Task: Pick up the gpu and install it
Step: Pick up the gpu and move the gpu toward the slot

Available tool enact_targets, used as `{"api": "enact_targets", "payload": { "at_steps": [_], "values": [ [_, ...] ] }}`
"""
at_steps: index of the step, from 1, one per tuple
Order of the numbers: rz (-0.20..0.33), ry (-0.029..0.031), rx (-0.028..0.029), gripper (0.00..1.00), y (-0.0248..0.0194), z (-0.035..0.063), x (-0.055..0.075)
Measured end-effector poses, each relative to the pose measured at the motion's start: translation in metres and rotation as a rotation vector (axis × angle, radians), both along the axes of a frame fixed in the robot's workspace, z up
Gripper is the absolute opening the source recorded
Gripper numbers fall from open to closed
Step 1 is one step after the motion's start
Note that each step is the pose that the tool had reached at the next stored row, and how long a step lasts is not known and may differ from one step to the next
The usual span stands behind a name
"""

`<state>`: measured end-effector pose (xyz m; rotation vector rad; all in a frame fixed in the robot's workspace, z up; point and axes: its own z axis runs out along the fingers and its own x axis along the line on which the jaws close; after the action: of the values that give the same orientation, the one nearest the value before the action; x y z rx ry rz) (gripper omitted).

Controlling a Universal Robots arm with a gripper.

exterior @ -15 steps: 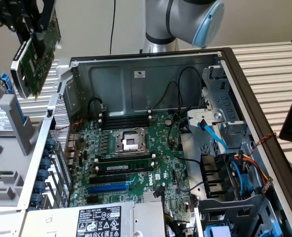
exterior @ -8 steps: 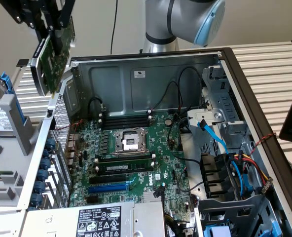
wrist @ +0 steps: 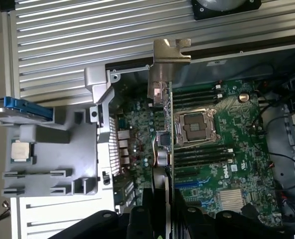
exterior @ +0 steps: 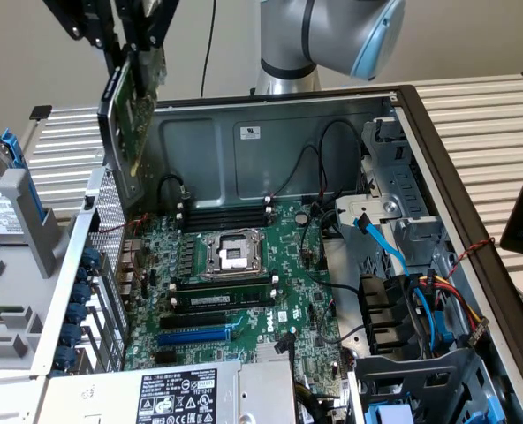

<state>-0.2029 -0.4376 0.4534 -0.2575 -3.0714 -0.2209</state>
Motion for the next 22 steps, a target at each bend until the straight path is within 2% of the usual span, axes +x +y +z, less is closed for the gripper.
{"api": "enact_targets", "payload": {
  "at_steps": [12,19,22],
  "values": [
    [0.001,0.0000,-0.0021,0.27,-0.0003,0.0000,0.051],
    [0.001,0.0010,-0.0022,0.27,-0.0004,0.0000,0.056],
    [0.009,0.0020,-0.0022,0.27,-0.0005,0.0000,0.065]
  ]
}}
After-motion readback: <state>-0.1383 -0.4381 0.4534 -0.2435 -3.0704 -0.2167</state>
